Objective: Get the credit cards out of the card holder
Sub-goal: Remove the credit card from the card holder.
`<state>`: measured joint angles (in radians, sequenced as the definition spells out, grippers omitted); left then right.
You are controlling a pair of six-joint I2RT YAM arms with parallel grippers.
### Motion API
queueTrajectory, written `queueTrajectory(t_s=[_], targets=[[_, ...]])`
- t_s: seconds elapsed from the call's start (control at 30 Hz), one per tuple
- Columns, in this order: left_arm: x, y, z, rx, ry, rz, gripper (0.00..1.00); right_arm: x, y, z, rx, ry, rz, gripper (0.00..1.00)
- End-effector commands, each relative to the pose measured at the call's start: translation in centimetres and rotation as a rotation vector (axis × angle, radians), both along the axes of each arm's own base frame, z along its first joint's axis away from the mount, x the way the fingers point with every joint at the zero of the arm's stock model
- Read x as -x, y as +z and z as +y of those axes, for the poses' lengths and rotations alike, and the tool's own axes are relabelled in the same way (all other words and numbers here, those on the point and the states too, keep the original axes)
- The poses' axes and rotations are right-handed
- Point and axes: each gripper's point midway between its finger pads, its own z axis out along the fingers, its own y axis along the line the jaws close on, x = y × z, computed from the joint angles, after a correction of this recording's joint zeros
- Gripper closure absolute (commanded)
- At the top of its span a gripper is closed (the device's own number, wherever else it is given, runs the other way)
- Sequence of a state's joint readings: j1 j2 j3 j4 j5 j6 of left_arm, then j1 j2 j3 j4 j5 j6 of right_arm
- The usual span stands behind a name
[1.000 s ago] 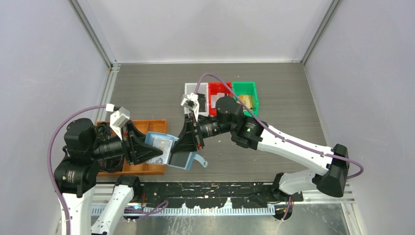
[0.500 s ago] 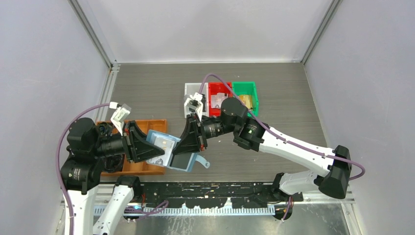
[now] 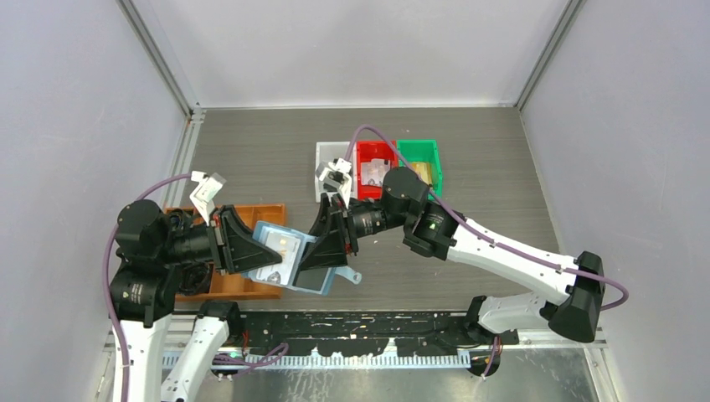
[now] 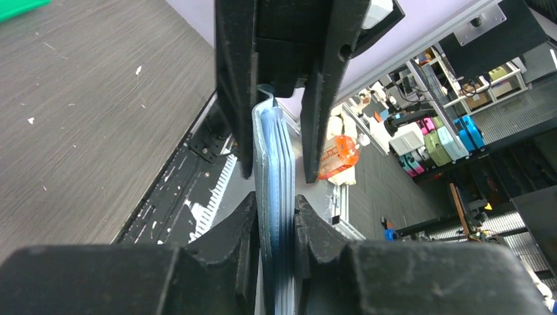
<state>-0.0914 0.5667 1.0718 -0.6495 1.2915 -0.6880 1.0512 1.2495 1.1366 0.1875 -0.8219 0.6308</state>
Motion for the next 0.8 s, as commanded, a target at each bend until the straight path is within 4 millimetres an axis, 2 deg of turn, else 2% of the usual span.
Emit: queueTrajectory(t_s=[0.0,0.1,0.23,0.3,0.37,0.53,0.67,0.77], targets=[[0.2,1.2,0.0,0.015,-0.003,-0.067,0.96,-0.4,3.9,-1.1,-0.109,-0.068,-0.086,0.43],[-1.1,0.7,0.2,-0.011,0.068,-0.086,1.0,-2.8,4.7,-2.3,-0.111,-0.213,-0.099,0.37],[-3.4,-0.5,0.9,-0.086,0.2,-0.112,1.0,-6.4,6.9,-5.1,-0.137,-0.454,-0.087,0.41],[-4.5,-1.1,1.4,-0.118,0.266,-0.114,1.0,-6.8,8.2,-6.4,-0.171,-0.516,-0.074,0.45],[-5.6,-1.5,1.9,-0.145,0.328,-0.114,1.0,-6.4,8.8,-6.6,-0.176,-0.508,-0.017,0.48],[-6.5,-1.5,2.0,-0.148,0.36,-0.098,1.0,-4.1,7.7,-4.1,-0.134,-0.32,0.133,0.48],[-6.6,-1.1,2.0,-0.137,0.362,-0.097,1.0,-2.7,5.4,-1.6,-0.107,-0.237,0.168,0.48],[-6.4,-0.8,1.8,-0.127,0.346,-0.096,1.0,-2.4,4.2,-0.4,-0.084,-0.199,0.201,0.48]])
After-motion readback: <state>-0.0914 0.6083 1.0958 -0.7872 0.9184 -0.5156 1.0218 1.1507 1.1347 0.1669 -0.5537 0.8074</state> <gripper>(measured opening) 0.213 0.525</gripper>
